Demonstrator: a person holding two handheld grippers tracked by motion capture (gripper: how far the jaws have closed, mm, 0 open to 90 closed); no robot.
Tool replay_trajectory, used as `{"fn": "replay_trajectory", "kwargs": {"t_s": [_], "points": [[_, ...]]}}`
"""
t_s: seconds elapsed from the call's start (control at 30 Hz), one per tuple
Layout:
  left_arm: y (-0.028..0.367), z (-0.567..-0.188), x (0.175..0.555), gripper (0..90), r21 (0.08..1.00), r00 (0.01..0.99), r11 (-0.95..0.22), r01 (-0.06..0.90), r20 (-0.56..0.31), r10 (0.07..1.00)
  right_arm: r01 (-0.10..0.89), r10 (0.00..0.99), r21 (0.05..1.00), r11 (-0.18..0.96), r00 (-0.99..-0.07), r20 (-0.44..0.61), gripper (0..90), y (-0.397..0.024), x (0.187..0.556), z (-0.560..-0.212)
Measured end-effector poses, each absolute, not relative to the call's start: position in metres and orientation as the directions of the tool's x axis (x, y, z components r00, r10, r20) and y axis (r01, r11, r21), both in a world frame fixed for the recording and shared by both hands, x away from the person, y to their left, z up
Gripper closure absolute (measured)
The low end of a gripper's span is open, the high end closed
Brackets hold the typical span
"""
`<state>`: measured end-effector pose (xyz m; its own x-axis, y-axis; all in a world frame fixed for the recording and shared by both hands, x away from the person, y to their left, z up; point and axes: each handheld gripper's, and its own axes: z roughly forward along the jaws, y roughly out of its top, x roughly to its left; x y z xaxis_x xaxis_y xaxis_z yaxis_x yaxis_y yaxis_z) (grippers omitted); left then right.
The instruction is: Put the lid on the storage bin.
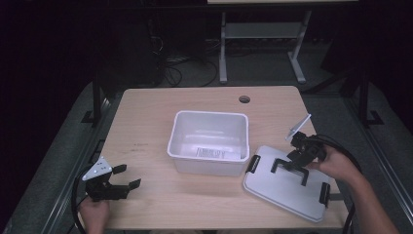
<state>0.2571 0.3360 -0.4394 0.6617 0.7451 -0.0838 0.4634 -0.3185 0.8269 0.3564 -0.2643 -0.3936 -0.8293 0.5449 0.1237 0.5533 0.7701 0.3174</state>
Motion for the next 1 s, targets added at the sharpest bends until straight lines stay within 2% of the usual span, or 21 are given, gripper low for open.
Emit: {"fn": "replay_trajectory", "kwargs": {"t_s": [0.4, 0.67, 1.0], "points": [[0.336, -0.440, 0.257, 15.6, 0.826, 0.662, -0.319, 0.465, -0.085, 0.744, 0.581, 0.566, 0.291, 0.760, -0.812, 0.145, 50.7, -0.276, 0.357, -0.411], [0.337, -0.440, 0.257, 15.5, 0.825, 0.661, -0.319, 0.467, -0.086, 0.746, 0.583, 0.561, 0.268, 0.767, -0.812, 0.162, 57.9, -0.277, 0.357, -0.418], [0.336, -0.439, 0.258, 15.6, 0.826, 0.662, -0.320, 0.464, -0.083, 0.745, 0.563, 0.545, 0.263, 0.783, -0.826, 0.145, 64.7, -0.274, 0.356, -0.410]]}}
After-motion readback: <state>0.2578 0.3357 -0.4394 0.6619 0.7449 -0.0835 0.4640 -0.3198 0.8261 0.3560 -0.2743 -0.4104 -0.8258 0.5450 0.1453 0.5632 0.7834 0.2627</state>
